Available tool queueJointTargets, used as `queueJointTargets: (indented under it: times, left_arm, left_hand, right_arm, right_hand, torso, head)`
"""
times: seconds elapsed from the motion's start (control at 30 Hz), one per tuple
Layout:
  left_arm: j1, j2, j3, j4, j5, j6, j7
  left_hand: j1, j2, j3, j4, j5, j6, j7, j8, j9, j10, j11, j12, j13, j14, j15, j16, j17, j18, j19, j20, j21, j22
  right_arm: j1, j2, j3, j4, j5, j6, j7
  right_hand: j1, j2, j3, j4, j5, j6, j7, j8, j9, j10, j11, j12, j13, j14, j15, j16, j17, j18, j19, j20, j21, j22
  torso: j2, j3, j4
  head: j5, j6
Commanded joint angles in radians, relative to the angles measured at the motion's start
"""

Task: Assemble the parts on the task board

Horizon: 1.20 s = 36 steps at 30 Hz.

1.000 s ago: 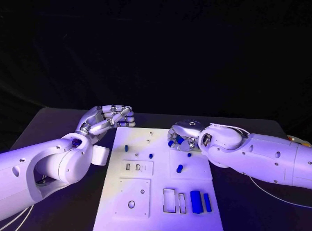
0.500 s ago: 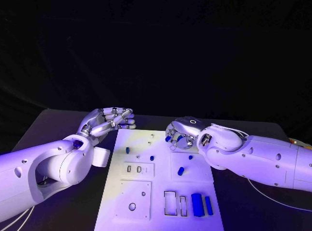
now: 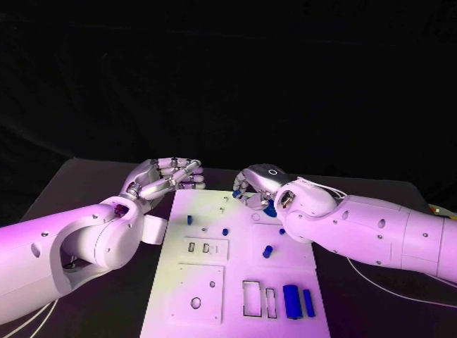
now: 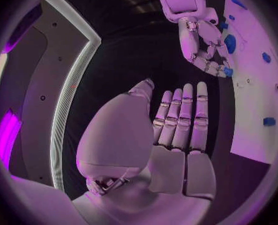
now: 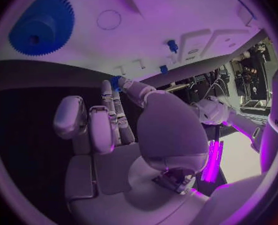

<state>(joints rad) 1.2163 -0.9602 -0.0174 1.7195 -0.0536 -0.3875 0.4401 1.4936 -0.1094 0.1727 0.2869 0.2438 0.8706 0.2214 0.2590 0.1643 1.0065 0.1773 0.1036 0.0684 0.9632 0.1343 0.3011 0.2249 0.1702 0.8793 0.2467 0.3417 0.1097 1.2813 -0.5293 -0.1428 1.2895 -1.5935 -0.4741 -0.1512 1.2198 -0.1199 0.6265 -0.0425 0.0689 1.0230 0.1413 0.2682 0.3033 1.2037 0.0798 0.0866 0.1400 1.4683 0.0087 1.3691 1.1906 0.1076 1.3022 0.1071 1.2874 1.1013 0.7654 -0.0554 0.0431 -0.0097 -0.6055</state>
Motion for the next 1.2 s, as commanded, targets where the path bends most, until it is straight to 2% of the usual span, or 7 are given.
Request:
queueJointTargets:
  times: [0.03, 0.13, 0.37, 0.57, 0.83, 1.2]
  left_arm:
    - [0.003, 0.005, 0.001, 0.001, 0.001, 0.023, 0.006]
    - [0.003, 0.006, 0.001, 0.0, 0.001, 0.023, 0.006]
    - [0.004, 0.007, 0.001, -0.002, 0.002, 0.024, 0.005]
    - [0.005, 0.007, 0.001, -0.002, 0.002, 0.026, 0.004]
    - [0.006, 0.007, 0.001, -0.003, 0.002, 0.028, 0.002]
    - [0.007, 0.007, 0.001, -0.004, 0.002, 0.031, -0.001]
  left_hand:
    - [-0.007, -0.005, 0.003, 0.001, -0.006, -0.004, 0.015, -0.001, 0.0, 0.001, 0.006, -0.007, -0.001, 0.002, 0.004, 0.004, 0.002, 0.013, 0.006, -0.001, 0.004, -0.001]
    - [-0.008, -0.005, 0.002, 0.001, -0.006, -0.004, 0.015, -0.001, 0.0, 0.001, 0.006, -0.007, -0.001, 0.001, 0.004, 0.004, 0.002, 0.013, 0.006, -0.001, 0.004, -0.001]
    - [-0.009, -0.005, 0.002, 0.002, -0.007, -0.005, 0.015, -0.001, 0.0, 0.001, 0.006, -0.008, -0.001, 0.001, 0.004, 0.004, 0.002, 0.013, 0.006, -0.001, 0.004, -0.001]
    - [-0.009, -0.005, 0.002, 0.002, -0.007, -0.005, 0.015, -0.001, 0.0, 0.001, 0.006, -0.008, -0.001, 0.001, 0.004, 0.004, 0.002, 0.013, 0.006, -0.001, 0.004, -0.001]
    - [-0.009, -0.005, 0.002, 0.002, -0.007, -0.005, 0.015, -0.001, 0.0, 0.001, 0.006, -0.008, -0.001, 0.001, 0.004, 0.004, 0.002, 0.013, 0.006, -0.001, 0.004, -0.001]
    - [-0.009, -0.005, 0.002, 0.002, -0.007, -0.005, 0.015, -0.001, 0.0, 0.001, 0.006, -0.008, -0.001, 0.001, 0.004, 0.004, 0.002, 0.013, 0.006, -0.001, 0.004, -0.001]
  right_arm:
    - [-0.005, 0.016, 0.0, -0.015, 0.012, -0.014, -0.017]
    - [-0.008, 0.027, 0.0, -0.027, 0.012, -0.014, -0.02]
    - [-0.012, 0.045, 0.0, -0.051, 0.013, -0.009, -0.024]
    - [-0.018, 0.058, 0.0, -0.063, 0.014, -0.002, -0.022]
    - [-0.024, 0.07, 0.0, -0.075, 0.019, 0.008, -0.012]
    - [-0.033, 0.087, -0.001, -0.101, 0.021, 0.014, -0.005]
  right_hand:
    - [-0.009, -0.004, 0.0, 0.007, 0.001, 0.004, 0.001, 0.002, 0.019, 0.005, 0.0, -0.005, -0.001, 0.036, -0.007, 0.006, -0.001, -0.011, 0.003, 0.001, 0.004, -0.002]
    - [-0.01, -0.005, 0.001, 0.007, 0.003, 0.001, 0.002, 0.001, 0.02, 0.003, 0.001, -0.006, -0.002, 0.035, -0.007, 0.006, -0.002, -0.011, 0.001, 0.001, 0.003, -0.004]
    - [-0.015, -0.009, 0.002, 0.011, 0.0, -0.003, 0.005, 0.0, 0.023, 0.003, 0.003, -0.009, -0.003, 0.035, -0.005, 0.007, -0.003, -0.011, 0.0, 0.002, 0.003, -0.003]
    - [-0.017, -0.01, 0.002, 0.014, -0.004, -0.005, 0.005, 0.0, 0.024, 0.002, 0.004, -0.01, -0.003, 0.034, -0.004, 0.006, -0.004, -0.011, -0.001, 0.002, 0.003, -0.002]
    - [-0.02, -0.013, 0.001, 0.016, -0.006, -0.008, 0.006, -0.001, 0.025, 0.001, 0.004, -0.011, -0.004, 0.033, -0.004, 0.004, -0.01, -0.01, -0.003, 0.003, 0.002, -0.004]
    - [-0.023, -0.017, 0.001, 0.018, -0.006, -0.016, 0.009, -0.004, 0.026, -0.005, 0.007, -0.015, -0.005, 0.031, -0.002, 0.003, -0.015, -0.01, -0.005, 0.004, 0.001, -0.005]
  torso:
    - [0.002, -0.0004, 0.0048]
    - [0.003, -0.0017, 0.0066]
    - [0.003, -0.0023, 0.0067]
    - [0.003, -0.0019, 0.0044]
    - [0.003, -0.0023, 0.0048]
    - [0.004, -0.002, 0.0043]
  head:
    - [0.007, 0.0]
    - [0.01, 0.001]
    - [0.014, 0.0]
    - [0.014, -0.003]
    - [0.017, -0.007]
    - [0.019, -0.005]
